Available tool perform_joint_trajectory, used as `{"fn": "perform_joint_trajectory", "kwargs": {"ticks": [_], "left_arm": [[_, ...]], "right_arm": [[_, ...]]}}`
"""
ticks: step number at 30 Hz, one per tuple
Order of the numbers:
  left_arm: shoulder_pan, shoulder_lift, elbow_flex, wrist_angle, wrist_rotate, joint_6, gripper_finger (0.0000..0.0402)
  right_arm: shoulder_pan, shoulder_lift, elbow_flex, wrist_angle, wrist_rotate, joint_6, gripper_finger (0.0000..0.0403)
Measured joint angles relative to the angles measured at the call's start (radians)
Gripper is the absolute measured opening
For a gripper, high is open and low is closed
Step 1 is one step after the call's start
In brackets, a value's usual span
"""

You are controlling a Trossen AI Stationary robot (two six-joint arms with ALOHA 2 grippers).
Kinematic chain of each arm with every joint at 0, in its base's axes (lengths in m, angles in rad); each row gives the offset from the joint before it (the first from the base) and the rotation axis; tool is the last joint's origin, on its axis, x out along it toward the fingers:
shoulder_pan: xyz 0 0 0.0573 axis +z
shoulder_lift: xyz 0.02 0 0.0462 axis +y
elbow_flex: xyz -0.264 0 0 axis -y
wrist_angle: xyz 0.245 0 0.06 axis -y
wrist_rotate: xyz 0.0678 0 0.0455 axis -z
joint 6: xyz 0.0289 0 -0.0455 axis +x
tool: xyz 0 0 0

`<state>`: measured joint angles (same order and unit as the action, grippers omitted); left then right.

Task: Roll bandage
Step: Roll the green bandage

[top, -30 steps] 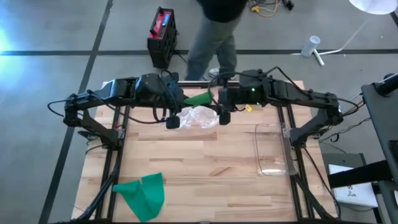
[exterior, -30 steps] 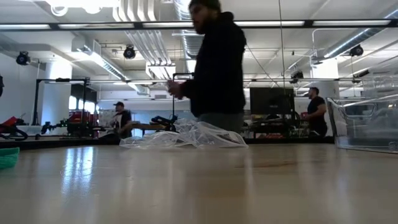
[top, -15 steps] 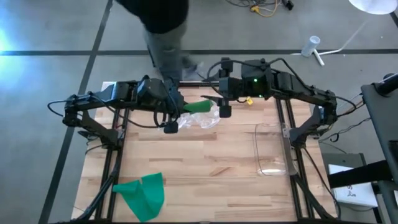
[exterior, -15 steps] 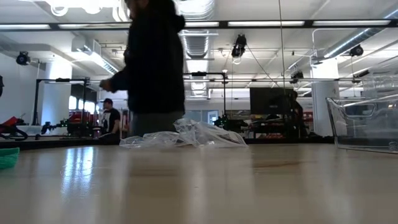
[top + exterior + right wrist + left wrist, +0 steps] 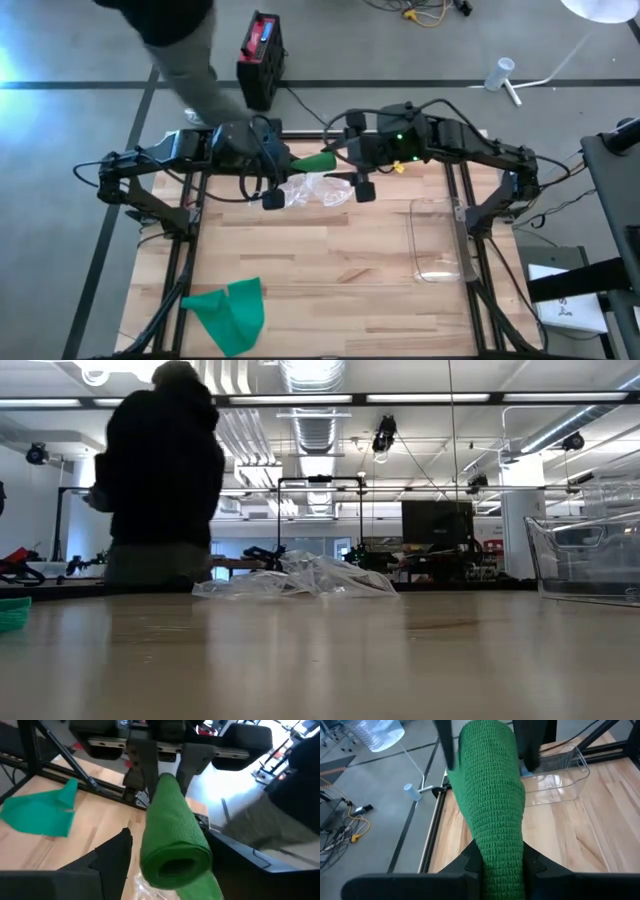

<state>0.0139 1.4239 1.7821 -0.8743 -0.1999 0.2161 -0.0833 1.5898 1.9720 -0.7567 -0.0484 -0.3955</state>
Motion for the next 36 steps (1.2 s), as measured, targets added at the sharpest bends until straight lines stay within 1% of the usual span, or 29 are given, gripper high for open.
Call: {"fn": "perform_joint_trajectory", "kwargs": {"ticks": [6, 11, 14, 21, 25, 29, 32, 36], "left_arm": [[-0.001, -0.001, -0.021, 0.006, -0.004, 0.011, 0.0045], [-0.002, -0.001, -0.034, 0.008, 0.008, 0.011, 0.0045], [-0.005, -0.002, -0.034, 0.019, 0.009, 0.010, 0.0045], [-0.005, -0.024, -0.034, 0.019, -0.005, -0.024, 0.0045], [-0.004, -0.035, -0.034, 0.026, -0.052, -0.036, 0.0045], [-0.004, -0.035, -0.035, 0.029, -0.054, -0.035, 0.0045], [-0.005, -0.037, -0.035, 0.045, -0.053, -0.025, 0.0045], [-0.008, -0.037, -0.035, 0.069, -0.052, -0.007, 0.0045]], "right_arm": [[-0.007, -0.002, 0.000, 0.028, 0.094, -0.034, 0.0245], [-0.011, -0.012, 0.000, 0.074, 0.103, -0.044, 0.0231], [-0.013, -0.014, 0.000, 0.060, 0.106, -0.071, 0.0226], [0.000, -0.032, 0.000, 0.077, 0.098, -0.119, 0.0228], [0.001, -0.050, 0.001, 0.088, 0.033, -0.035, 0.0231], [0.002, -0.037, 0.000, 0.036, 0.006, 0.005, 0.0238], [0.002, -0.022, 0.000, 0.033, 0.012, 0.015, 0.0247], [0.002, -0.007, 0.000, 0.042, 0.086, -0.004, 0.0259]]}}
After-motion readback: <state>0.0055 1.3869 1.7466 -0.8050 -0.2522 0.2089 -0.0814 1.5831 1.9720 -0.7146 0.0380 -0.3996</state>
